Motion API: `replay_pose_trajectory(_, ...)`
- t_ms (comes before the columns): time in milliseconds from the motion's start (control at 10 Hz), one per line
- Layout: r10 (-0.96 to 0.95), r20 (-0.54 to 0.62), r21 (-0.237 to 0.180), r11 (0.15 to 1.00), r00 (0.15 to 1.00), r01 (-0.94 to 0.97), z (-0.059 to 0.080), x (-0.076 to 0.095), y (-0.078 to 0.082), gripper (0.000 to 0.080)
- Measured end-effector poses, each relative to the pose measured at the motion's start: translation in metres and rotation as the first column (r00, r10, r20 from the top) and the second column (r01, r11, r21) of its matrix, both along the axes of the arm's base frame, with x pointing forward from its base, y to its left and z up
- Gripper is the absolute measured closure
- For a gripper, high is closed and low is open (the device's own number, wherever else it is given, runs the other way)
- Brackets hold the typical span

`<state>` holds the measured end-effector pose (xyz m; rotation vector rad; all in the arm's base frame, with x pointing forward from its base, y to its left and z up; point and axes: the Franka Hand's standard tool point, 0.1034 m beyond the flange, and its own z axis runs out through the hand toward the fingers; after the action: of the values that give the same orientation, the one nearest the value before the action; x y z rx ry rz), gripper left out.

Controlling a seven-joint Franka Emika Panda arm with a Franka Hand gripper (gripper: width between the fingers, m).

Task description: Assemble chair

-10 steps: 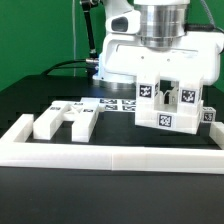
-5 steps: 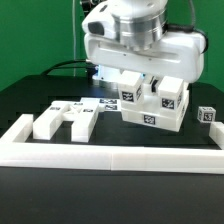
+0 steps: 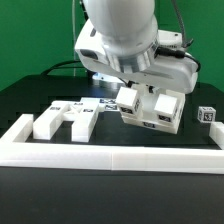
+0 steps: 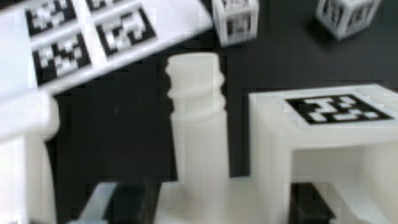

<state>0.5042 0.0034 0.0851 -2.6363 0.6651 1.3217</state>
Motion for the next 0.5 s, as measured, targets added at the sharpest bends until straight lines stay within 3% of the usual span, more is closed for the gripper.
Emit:
replay_pose_trajectory(200, -0.004, -0.083, 0.020, 1.000, 0.997, 0.006, -0.003, -0.004, -0.008, 0.0468)
replay_pose_trajectory(500, -0.017, -0.235, 0.056, 0.998, 0.972, 0.031, -0.018, -0.014, -0.016, 0.0468)
